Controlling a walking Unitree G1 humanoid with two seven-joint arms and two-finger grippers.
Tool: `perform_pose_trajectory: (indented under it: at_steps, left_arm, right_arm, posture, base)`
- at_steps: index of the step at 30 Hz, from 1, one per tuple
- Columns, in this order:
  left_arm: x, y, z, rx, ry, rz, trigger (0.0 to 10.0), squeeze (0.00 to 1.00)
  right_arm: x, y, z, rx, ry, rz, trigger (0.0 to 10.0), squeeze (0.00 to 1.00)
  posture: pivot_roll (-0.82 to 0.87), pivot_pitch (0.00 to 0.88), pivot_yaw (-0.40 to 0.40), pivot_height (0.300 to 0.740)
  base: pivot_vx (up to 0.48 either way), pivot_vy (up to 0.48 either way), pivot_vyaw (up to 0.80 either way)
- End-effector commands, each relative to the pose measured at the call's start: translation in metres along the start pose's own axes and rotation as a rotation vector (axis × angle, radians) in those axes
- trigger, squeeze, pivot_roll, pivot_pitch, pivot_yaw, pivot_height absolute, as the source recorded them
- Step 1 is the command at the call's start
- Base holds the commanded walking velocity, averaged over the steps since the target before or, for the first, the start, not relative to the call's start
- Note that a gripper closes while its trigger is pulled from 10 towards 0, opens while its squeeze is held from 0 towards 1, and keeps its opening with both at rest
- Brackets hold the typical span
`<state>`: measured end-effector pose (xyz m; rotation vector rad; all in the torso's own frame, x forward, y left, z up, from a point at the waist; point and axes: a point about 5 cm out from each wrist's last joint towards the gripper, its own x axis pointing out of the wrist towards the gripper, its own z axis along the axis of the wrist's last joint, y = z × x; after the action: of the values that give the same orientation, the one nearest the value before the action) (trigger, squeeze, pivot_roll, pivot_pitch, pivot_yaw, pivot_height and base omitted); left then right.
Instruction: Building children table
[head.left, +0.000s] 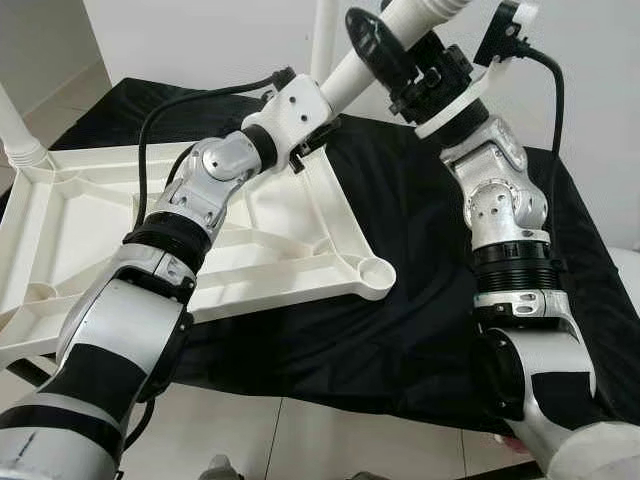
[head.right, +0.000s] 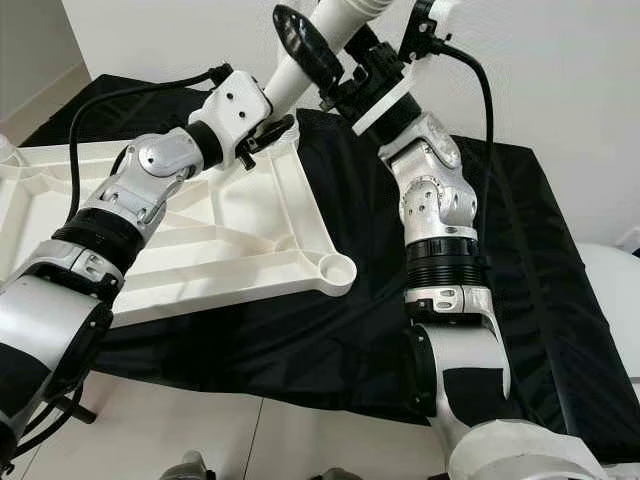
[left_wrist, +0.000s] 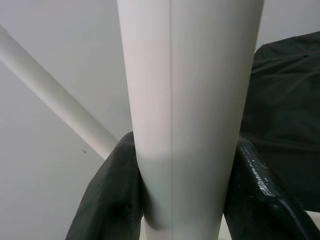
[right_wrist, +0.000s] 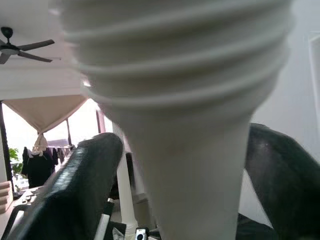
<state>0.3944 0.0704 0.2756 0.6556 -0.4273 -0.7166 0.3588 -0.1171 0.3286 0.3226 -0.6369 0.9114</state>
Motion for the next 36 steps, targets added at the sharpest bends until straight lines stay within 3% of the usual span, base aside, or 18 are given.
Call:
perform_pose_trajectory:
  at_steps: [1,2,12,13,14,15,16,21,22,23,24,25,26,27,28,36]
  left_arm:
    - [0.002,-0.005,0.005,0.027,-0.030,-0.026,10.0,0.00]
    - [0.003,-0.007,0.007,0.034,-0.039,-0.032,10.0,0.00]
    - [0.005,-0.008,0.011,0.046,-0.054,-0.044,10.0,0.00]
    - [0.005,-0.007,0.012,0.034,-0.058,-0.041,10.0,0.22]
    - [0.005,-0.007,0.012,0.034,-0.058,-0.041,10.0,0.22]
    - [0.005,-0.006,0.013,0.021,-0.063,-0.036,10.0,0.75]
    - [0.005,-0.004,0.014,0.002,-0.072,-0.030,10.0,1.00]
    - [0.004,-0.002,0.017,-0.003,-0.086,-0.031,10.0,1.00]
    - [0.004,0.000,0.019,0.000,-0.091,-0.026,10.0,1.00]
    - [0.004,0.000,0.019,0.000,-0.091,-0.026,10.0,1.00]
    - [0.004,0.004,0.021,-0.001,-0.097,-0.017,10.0,1.00]
    - [0.003,0.006,0.022,-0.004,-0.098,-0.015,10.0,1.00]
    - [0.003,0.008,0.022,-0.008,-0.101,-0.016,10.0,0.75]
    - [0.002,0.009,0.023,-0.011,-0.103,-0.016,10.0,0.75]
    - [0.001,0.013,0.025,-0.036,-0.111,-0.009,10.0,0.00]
    - [-0.006,0.032,0.039,-0.129,-0.190,0.009,10.0,0.00]
  right_arm:
    - [0.003,-0.002,0.006,-0.004,-0.031,-0.011,4.4,0.00]
    - [0.004,-0.002,0.006,0.005,-0.036,-0.018,0.0,0.00]
    - [0.005,-0.003,0.007,0.013,-0.043,-0.027,0.0,0.00]
    - [0.005,-0.003,0.007,0.013,-0.046,-0.029,0.0,0.00]
    - [0.005,-0.003,0.007,0.013,-0.046,-0.029,0.0,0.00]
    - [0.005,-0.004,0.008,0.013,-0.049,-0.030,0.0,0.00]
    - [0.005,-0.004,0.009,0.014,-0.051,-0.031,0.0,0.00]
    - [0.005,-0.005,0.010,0.010,-0.056,-0.036,0.0,0.00]
    - [0.005,-0.006,0.010,0.003,-0.055,-0.040,2.0,0.00]
    - [0.005,-0.006,0.010,0.003,-0.055,-0.040,2.0,0.00]
    - [0.004,-0.008,0.011,-0.004,-0.056,-0.048,4.7,0.00]
    - [0.004,-0.008,0.012,-0.005,-0.057,-0.052,4.7,0.00]
    - [0.003,-0.011,0.013,-0.011,-0.060,-0.066,10.0,0.00]
    - [0.003,-0.012,0.014,-0.015,-0.062,-0.076,10.0,0.00]
    - [0.002,-0.015,0.016,-0.020,-0.069,-0.092,10.0,0.00]
    - [-0.003,-0.027,0.027,-0.052,-0.108,-0.168,10.0,0.00]
  posture:
    - [0.00,0.000,-0.027,0.740]
    - [0.00,0.000,-0.028,0.740]
    - [0.00,0.000,-0.026,0.740]
    - [0.00,0.000,-0.026,0.740]
    - [0.00,0.000,-0.026,0.740]
    - [-0.01,0.000,-0.026,0.740]
    - [-0.01,0.000,-0.025,0.740]
    - [-0.01,0.000,-0.023,0.740]
    - [-0.01,0.000,-0.023,0.740]
    - [-0.01,0.000,-0.023,0.740]
    - [-0.01,0.000,-0.023,0.740]
    - [-0.01,0.000,-0.023,0.740]
    - [0.00,0.000,-0.023,0.740]
    - [0.00,0.000,-0.023,0.740]
    - [0.00,0.000,-0.023,0.740]
    - [-0.01,0.000,-0.022,0.740]
  base:
    - [0.000,0.000,0.00]
    - [0.000,0.000,0.00]
    - [0.000,0.000,0.00]
    - [0.000,0.000,0.00]
    - [0.000,0.000,0.00]
    - [0.000,0.000,0.00]
    - [0.000,0.000,0.00]
    - [0.000,0.000,0.00]
    - [0.000,0.000,0.00]
    - [0.000,0.000,0.00]
    - [0.000,0.000,0.00]
    - [0.000,0.000,0.00]
    - [0.000,0.000,0.00]
    - [0.000,0.000,0.00]
    - [0.000,0.000,0.00]
    - [0.000,0.000,0.00]
